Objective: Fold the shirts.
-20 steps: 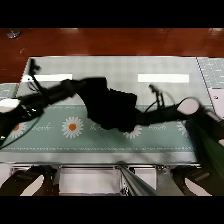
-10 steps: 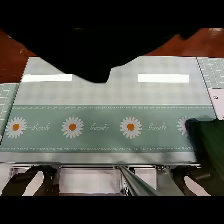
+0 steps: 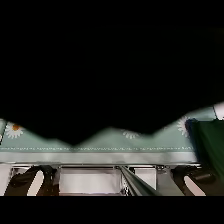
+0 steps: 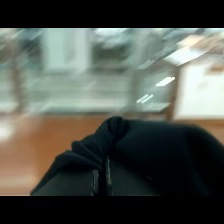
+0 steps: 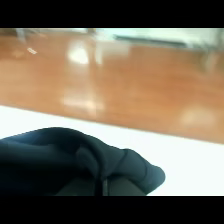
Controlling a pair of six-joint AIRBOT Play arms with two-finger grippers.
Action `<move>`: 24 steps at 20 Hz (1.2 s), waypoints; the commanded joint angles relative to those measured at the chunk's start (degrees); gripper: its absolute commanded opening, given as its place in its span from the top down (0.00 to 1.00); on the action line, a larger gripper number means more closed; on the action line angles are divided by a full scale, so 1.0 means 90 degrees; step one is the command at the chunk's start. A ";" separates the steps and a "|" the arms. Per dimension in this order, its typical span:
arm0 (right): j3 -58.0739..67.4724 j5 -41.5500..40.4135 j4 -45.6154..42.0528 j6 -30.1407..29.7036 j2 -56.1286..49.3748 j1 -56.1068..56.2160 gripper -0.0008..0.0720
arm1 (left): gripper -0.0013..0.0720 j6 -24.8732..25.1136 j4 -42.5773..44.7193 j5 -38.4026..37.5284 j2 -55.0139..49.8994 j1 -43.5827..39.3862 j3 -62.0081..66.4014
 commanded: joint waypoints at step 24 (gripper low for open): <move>-0.4605 -0.2467 0.0529 0.0165 -0.4214 -0.1987 0.22 | 0.02 0.0554 -0.2215 0.2472 -0.4061 -0.1576 -0.6309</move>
